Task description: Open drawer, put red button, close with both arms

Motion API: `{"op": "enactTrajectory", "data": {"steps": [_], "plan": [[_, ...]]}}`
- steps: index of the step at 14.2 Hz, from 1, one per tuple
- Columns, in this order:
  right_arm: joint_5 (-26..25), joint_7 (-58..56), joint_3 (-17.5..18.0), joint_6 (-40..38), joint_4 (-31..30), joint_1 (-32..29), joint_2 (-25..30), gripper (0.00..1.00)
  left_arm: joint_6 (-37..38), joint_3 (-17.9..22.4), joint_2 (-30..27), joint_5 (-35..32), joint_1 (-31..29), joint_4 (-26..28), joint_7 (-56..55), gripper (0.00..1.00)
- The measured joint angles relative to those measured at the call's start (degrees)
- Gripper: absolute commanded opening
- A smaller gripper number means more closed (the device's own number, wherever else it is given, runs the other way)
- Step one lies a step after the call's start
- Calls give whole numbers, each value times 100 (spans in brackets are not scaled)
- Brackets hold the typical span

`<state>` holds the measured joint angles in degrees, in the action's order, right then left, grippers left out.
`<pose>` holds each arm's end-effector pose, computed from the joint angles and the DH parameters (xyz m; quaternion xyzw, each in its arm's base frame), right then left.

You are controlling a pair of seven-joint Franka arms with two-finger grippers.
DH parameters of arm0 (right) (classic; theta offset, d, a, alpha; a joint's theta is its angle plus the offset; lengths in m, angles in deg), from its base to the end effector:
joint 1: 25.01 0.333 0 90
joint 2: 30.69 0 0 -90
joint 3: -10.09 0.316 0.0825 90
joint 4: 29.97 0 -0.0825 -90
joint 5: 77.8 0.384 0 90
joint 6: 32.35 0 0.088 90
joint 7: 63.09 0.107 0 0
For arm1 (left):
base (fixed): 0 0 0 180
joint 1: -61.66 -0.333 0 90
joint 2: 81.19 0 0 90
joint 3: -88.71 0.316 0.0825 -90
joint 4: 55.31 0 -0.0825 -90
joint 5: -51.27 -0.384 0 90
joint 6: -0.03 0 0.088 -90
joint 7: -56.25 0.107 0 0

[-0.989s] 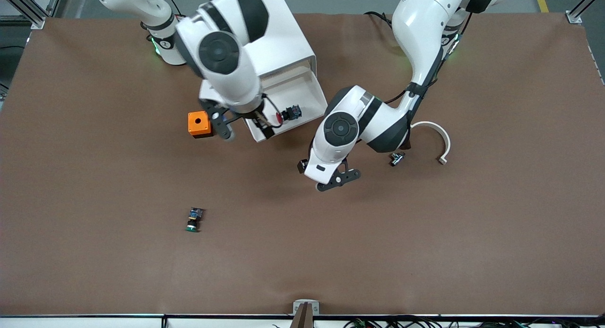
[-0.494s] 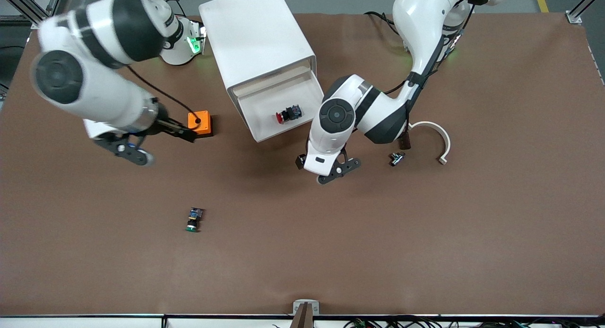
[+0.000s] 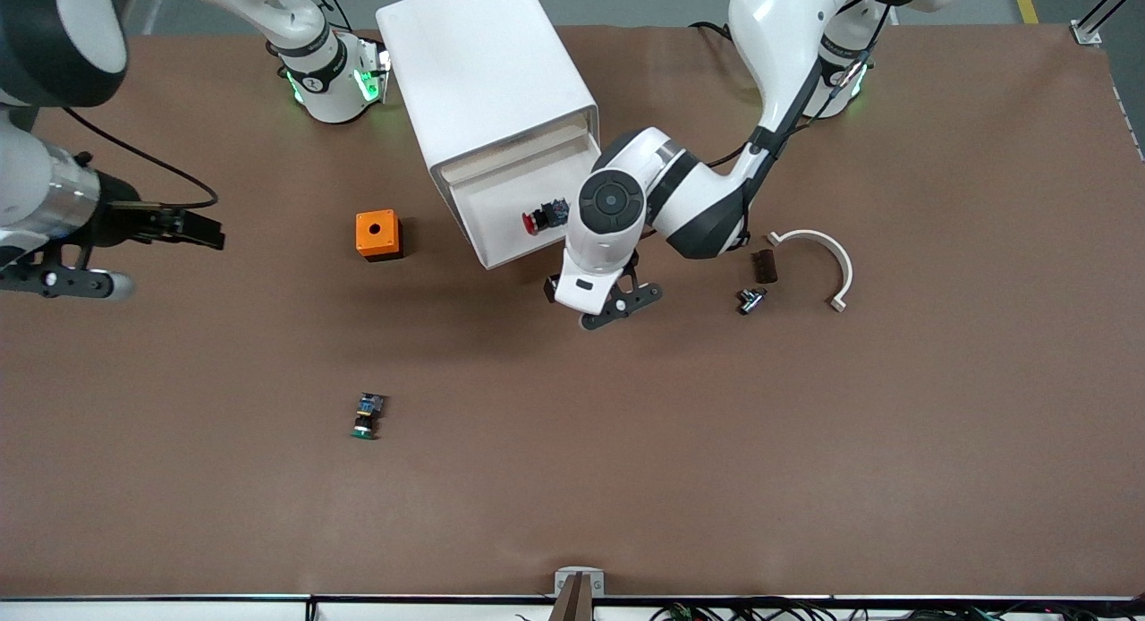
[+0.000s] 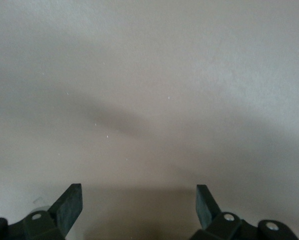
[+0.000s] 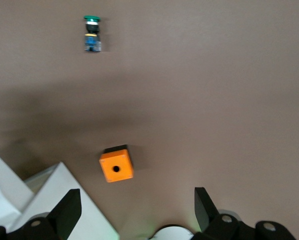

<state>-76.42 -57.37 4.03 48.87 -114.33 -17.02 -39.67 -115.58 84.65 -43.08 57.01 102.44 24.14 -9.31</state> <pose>0.5817 0.0271 0.5696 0.9939 -0.0325 -0.1052 0.0033 0.5158 -0.5067 0.3177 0.9756 0.2084 -0.0641 0.0246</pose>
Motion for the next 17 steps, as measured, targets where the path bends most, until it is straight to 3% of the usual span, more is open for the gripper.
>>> {"op": "enactTrajectory", "data": {"steps": [5, 12, 17], "plan": [[-188, -956, 0, -4, 4, -421, 12, 100, 0, -18, 25, 0, 375, 132, -3, 100], [-208, -1037, 12, 1, 346, -514, 64, 100, -3, -81, 30, 48, 700, 238, -11, 100], [-231, -952, 40, -15, 423, -514, 64, 100, -3, -385, 30, 561, 740, 339, -11, 100]]}}
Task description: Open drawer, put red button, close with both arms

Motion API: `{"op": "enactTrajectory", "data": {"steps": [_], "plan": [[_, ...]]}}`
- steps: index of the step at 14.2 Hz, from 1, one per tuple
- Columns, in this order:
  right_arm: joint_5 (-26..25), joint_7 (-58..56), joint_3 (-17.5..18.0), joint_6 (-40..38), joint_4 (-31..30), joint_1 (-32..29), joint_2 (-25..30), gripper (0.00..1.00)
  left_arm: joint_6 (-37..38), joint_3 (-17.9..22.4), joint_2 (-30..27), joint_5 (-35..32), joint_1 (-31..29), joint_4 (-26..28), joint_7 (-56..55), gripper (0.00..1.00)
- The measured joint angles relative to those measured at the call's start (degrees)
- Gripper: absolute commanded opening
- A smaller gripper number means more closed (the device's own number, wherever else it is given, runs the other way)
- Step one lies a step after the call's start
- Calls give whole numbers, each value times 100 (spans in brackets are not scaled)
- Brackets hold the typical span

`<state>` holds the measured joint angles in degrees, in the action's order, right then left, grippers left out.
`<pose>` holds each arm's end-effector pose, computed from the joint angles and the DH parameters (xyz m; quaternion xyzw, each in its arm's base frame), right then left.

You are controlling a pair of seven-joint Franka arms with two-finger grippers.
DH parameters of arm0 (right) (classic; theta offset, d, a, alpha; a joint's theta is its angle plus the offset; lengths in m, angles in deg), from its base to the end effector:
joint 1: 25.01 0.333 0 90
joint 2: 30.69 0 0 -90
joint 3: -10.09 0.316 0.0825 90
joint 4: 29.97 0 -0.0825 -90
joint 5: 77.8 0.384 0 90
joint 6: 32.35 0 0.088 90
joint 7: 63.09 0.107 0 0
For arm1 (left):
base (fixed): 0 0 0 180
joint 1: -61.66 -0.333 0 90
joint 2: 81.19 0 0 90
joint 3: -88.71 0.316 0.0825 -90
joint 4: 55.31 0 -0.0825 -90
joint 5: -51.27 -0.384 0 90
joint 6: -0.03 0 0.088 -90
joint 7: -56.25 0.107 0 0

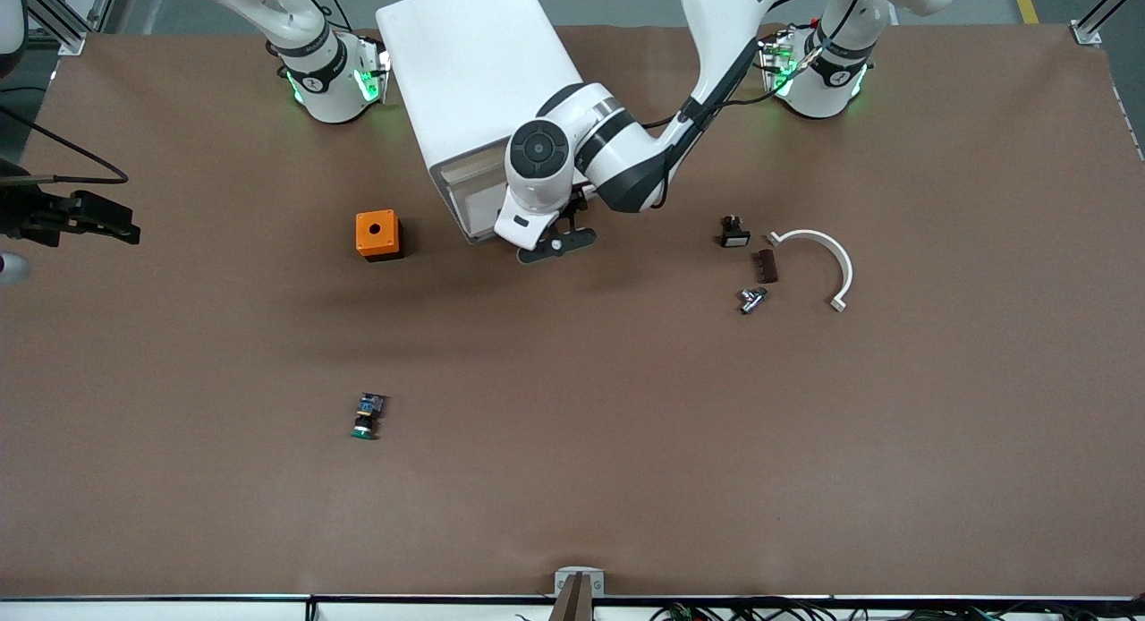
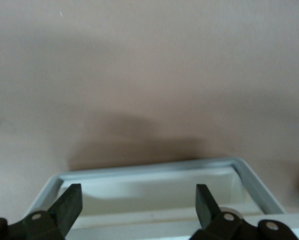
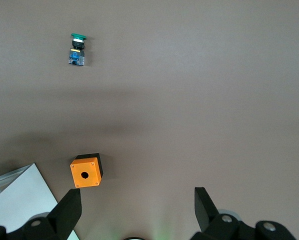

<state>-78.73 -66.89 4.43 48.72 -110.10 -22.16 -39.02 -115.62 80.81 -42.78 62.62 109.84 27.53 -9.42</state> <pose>0.5818 -0.0259 0.6095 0.9978 0.0079 -0.0649 0.0115 0.4012 -0.5860 0.2910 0.9802 0.1419 -0.1363 0.0229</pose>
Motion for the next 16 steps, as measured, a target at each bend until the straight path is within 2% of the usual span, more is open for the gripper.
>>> {"op": "enactTrajectory", "data": {"steps": [2, 7, 16], "plan": [[-18, 130, -4, -24, 6, -5, 7, 100, 0, -121, 0, 62, 1, 44, -1, 100], [-23, 165, -17, -140, 9, -178, 163, 100, 0, -257, 0, 713, 2, 208, -3, 100], [-23, 166, -17, -284, -210, -232, 734, 100, -2, -256, 0, 822, -19, 229, -14, 100]]}}
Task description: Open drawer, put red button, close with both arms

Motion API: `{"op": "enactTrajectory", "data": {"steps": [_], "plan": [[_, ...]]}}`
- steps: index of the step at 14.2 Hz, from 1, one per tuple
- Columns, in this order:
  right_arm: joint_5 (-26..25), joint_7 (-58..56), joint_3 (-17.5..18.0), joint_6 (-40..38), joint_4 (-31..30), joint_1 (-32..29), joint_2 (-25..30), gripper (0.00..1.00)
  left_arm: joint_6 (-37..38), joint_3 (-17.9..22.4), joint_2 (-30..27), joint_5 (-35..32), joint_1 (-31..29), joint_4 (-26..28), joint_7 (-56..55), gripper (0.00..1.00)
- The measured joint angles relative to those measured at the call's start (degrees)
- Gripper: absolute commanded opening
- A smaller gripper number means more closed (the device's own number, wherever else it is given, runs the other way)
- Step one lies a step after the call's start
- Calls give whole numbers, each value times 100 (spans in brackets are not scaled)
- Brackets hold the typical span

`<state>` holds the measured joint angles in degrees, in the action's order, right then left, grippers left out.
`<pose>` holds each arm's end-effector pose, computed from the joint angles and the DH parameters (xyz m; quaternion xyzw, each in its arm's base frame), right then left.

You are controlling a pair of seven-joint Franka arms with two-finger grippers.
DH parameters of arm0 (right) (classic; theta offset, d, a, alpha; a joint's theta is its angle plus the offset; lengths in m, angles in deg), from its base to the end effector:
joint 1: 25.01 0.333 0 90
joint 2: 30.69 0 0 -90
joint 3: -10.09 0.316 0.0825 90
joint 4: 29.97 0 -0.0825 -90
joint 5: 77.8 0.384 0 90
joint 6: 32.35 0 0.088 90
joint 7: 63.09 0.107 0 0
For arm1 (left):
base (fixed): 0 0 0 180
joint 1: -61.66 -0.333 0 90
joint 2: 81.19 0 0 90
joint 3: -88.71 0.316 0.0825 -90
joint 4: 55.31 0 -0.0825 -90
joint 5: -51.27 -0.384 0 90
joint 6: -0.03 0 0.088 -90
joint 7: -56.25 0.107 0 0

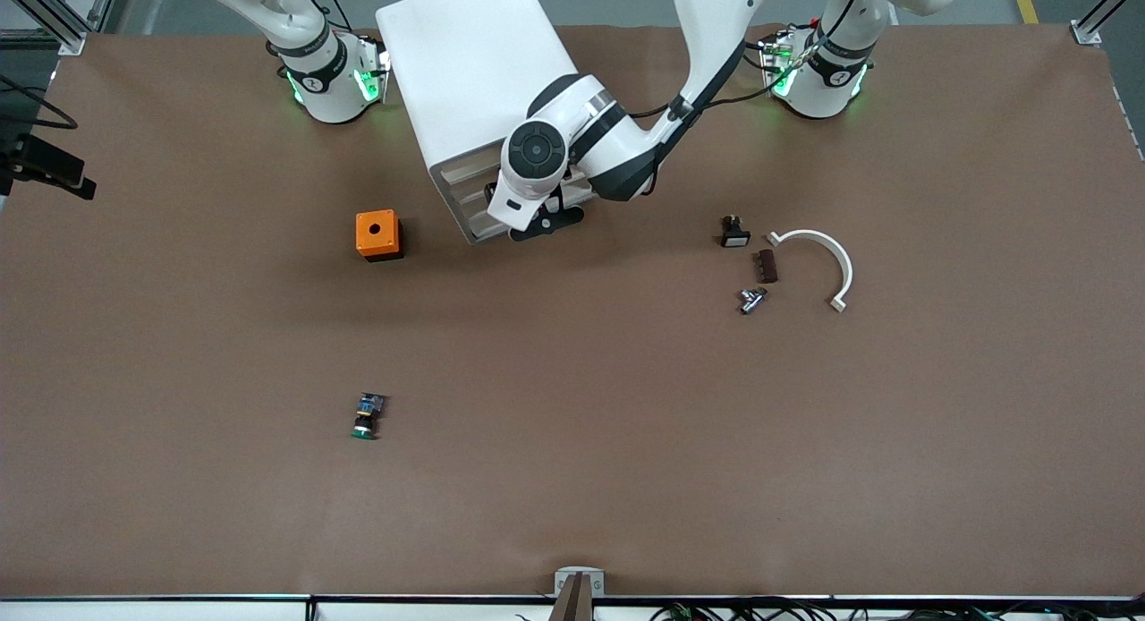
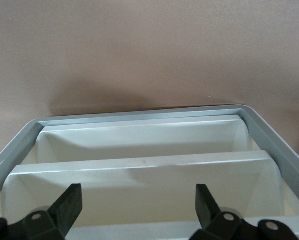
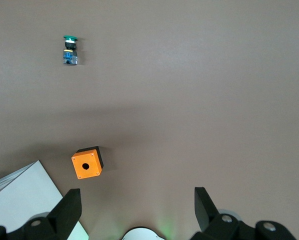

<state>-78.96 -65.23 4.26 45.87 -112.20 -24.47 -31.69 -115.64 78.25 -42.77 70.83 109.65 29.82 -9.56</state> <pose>0.5354 -0.0515 0.6605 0.9986 -0.0291 -0.0443 0.0080 0.3686 -0.5974 0.2789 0.9634 0.1607 -0.2110 0.0388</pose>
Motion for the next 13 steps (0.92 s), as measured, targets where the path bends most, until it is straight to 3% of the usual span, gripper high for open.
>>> {"op": "enactTrajectory", "data": {"steps": [4, 13], "plan": [[0, -1, 2, 10, -47, -38, 96, 100, -81, 41, -57, 16, -200, -60, -28, 100], [1, -2, 74, 402, -763, -70, 579, 100, -73, 70, -613, -354, -1822, -99, -22, 100]]}}
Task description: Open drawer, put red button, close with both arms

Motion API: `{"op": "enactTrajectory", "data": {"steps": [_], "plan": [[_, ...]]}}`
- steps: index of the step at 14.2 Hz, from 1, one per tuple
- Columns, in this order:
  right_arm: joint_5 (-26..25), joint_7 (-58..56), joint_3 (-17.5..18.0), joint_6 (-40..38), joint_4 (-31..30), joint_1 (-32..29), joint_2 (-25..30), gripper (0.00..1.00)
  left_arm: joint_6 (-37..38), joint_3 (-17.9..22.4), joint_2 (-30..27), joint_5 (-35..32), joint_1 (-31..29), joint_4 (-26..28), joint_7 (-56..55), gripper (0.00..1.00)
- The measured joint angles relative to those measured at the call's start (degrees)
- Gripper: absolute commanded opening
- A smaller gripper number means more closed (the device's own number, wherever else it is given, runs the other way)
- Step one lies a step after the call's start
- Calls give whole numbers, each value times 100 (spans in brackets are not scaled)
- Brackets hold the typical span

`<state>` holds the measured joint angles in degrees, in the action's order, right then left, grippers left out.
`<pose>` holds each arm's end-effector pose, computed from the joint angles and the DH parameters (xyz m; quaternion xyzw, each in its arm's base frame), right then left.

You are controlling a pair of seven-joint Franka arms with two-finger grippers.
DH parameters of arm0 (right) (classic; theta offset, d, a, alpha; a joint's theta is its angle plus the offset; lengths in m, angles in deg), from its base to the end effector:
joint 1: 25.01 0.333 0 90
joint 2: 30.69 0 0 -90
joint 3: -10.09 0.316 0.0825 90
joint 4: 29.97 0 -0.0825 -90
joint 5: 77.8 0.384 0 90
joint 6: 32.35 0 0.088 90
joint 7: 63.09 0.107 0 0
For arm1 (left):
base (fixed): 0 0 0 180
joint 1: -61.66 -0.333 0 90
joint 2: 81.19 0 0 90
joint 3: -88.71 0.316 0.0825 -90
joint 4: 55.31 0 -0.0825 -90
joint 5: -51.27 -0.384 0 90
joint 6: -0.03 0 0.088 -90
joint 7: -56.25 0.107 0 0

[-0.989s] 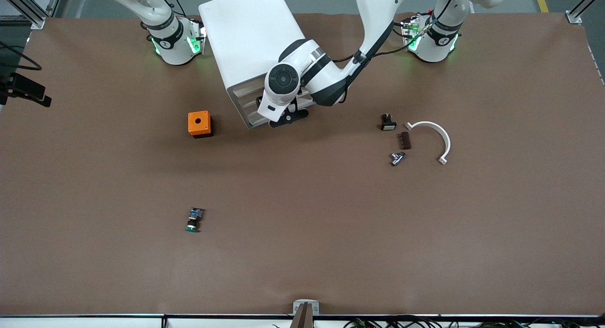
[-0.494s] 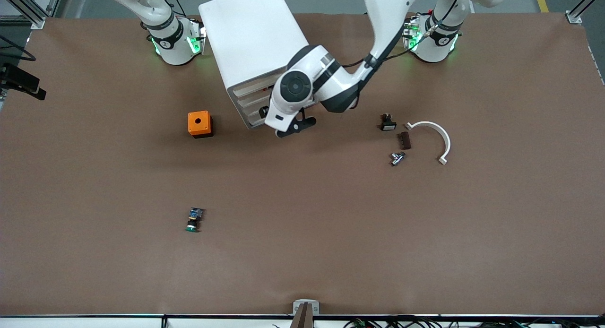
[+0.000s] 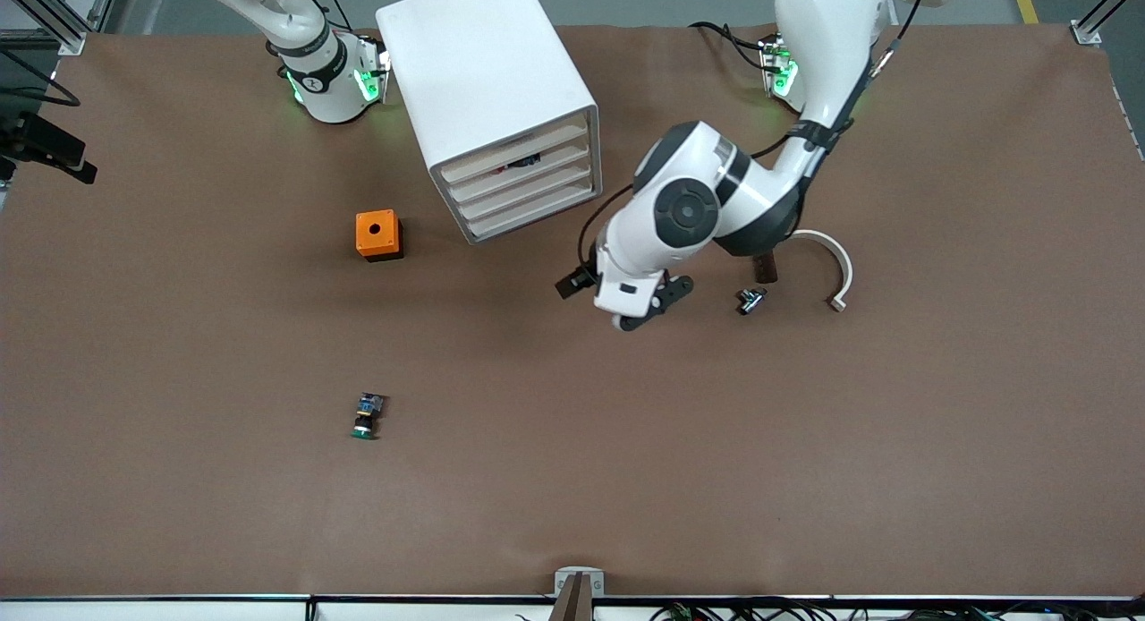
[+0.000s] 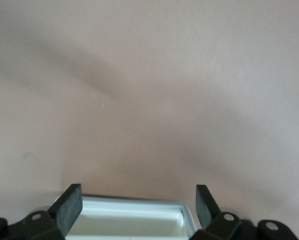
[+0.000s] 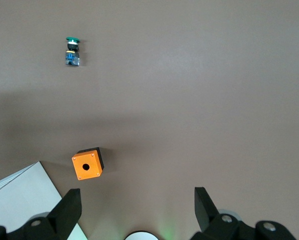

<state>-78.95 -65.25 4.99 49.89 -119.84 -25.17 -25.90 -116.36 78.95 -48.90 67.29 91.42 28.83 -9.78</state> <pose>0.5114 -0.0517 0.6585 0.9993 -0.0279 -0.0253 0.0046 0.5494 -0.4466 0.3599 0.9394 0.2977 -0.1338 0.1045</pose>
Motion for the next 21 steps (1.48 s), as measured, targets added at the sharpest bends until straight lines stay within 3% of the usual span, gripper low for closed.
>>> {"op": "enactTrajectory", "data": {"steps": [8, 15, 21], "plan": [[108, 0, 21, 85, -101, -3, 196, 100, 304, -2, -206, -118, -663, -17, 216, 100], [142, 0, 34, 254, -435, -3, 429, 100, 1713, 14, -937, -789, -1634, -98, 2496, 100], [148, 0, 48, 266, -437, -3, 429, 100, 2276, 19, -1430, -1124, -2382, -86, 3932, 100]]}}
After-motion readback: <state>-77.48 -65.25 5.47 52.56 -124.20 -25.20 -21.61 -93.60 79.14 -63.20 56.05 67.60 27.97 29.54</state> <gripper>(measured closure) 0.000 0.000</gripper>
